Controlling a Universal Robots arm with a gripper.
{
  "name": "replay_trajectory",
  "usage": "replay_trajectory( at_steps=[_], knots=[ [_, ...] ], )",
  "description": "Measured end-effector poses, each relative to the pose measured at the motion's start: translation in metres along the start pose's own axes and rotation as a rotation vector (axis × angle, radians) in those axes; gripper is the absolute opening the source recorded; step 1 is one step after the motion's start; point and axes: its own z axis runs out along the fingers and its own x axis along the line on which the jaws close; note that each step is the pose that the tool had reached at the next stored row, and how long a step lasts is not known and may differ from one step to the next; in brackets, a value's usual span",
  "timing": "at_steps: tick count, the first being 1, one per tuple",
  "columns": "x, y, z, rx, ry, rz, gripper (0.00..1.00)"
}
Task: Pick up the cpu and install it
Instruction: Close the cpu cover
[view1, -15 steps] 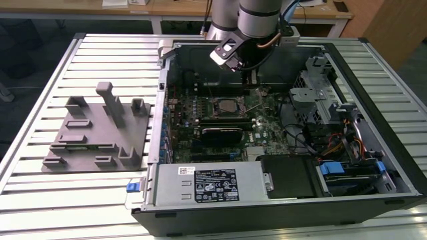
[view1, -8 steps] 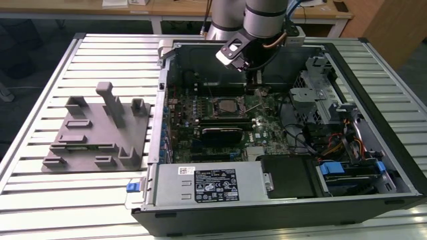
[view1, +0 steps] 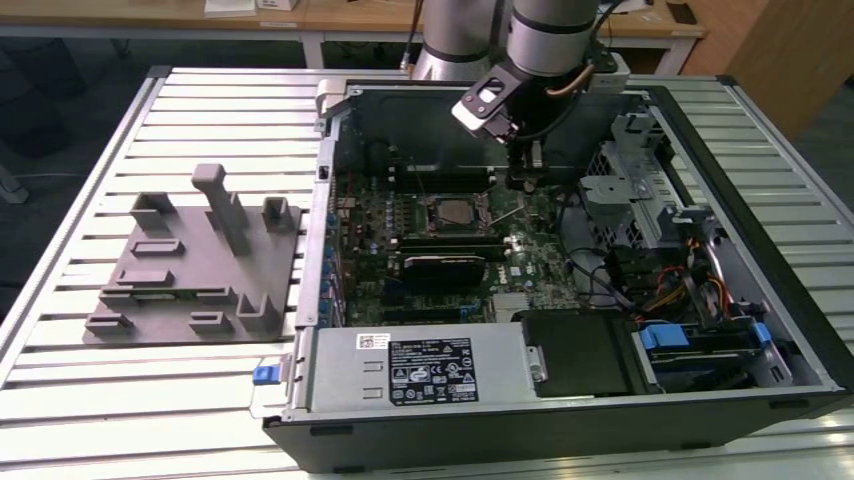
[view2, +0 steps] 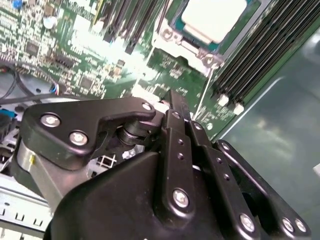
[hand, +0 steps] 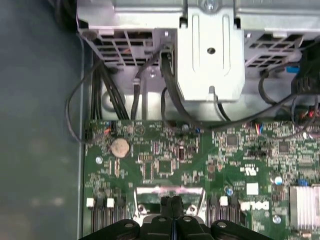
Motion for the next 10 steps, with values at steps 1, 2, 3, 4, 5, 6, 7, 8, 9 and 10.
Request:
replay_trajectory(
  at_steps=[1,2,3,4,5,6,7,8,9,10],
  knots=[
    [0.0001,0.0024,0.0001,0.0,0.0,0.0,0.11],
    [0.0001,0.0046,0.0002,0.0,0.0,0.0,0.11],
    [0.0002,0.0067,0.0003,0.0,0.0,0.0,0.11],
    [0.0003,0.0088,0.0004,0.0,0.0,0.0,0.11],
    [0.0003,0.0109,0.0004,0.0,0.0,0.0,0.11],
    [0.0004,0.013,0.0006,0.0,0.0001,0.0,0.11],
    [0.0005,0.0145,0.0006,0.0,0.0001,0.0,0.11],
    [0.0005,0.0159,0.0007,0.0,0.0,0.0,0.11],
    [0.0005,0.0171,0.0007,0.0,0.0,0.0,0.11],
    [0.0006,0.0184,0.0008,0.0,0.0,0.0,0.11]
  ],
)
